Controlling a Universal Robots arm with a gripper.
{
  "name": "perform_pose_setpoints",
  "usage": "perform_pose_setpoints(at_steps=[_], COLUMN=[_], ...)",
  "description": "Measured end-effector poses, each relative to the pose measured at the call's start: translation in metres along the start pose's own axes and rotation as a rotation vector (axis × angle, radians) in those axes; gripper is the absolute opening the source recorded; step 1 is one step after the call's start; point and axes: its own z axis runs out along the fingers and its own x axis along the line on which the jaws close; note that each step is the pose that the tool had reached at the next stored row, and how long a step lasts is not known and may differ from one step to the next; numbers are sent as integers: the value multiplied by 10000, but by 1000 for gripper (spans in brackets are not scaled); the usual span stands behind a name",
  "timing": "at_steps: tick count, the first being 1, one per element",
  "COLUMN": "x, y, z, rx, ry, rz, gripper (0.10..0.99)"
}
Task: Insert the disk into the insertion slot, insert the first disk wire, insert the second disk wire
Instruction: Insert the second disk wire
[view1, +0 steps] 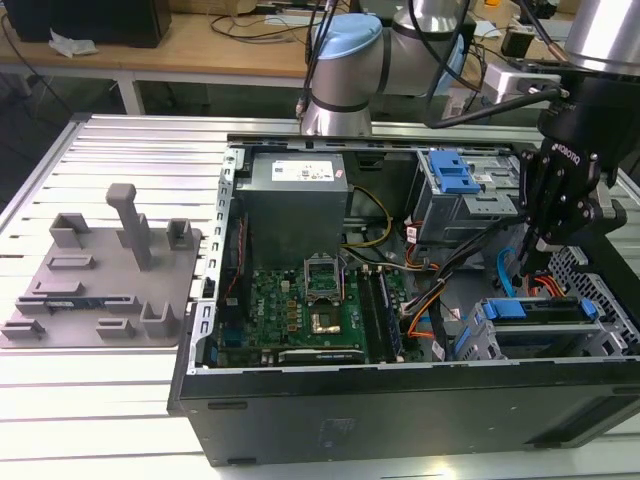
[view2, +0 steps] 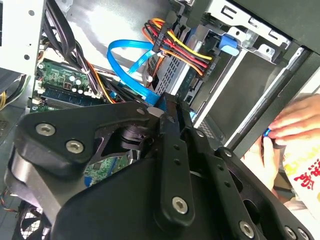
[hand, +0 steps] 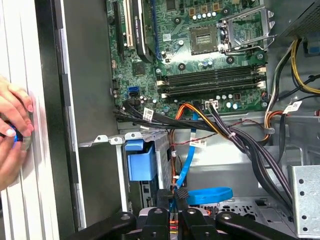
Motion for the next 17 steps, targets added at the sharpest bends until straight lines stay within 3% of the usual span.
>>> perform_pose_setpoints(at_steps=[1,2,6,8,10,14,15,17], x=[22,38,138,170,206,294,352,437], y=[-2,-3,-24,-82,-132,-149,-157,-171], z=[3,6,13,18,26,44,56,75], rx=[-16,-25,-48,-61,-83,-139,-147,-155], ry=[-192,-294,-561,-708,-939,-1586,-1671,-1743], rz=[0,0,1,0,0,0,0,0], gripper=[161,161,161,161,161,161,161,161])
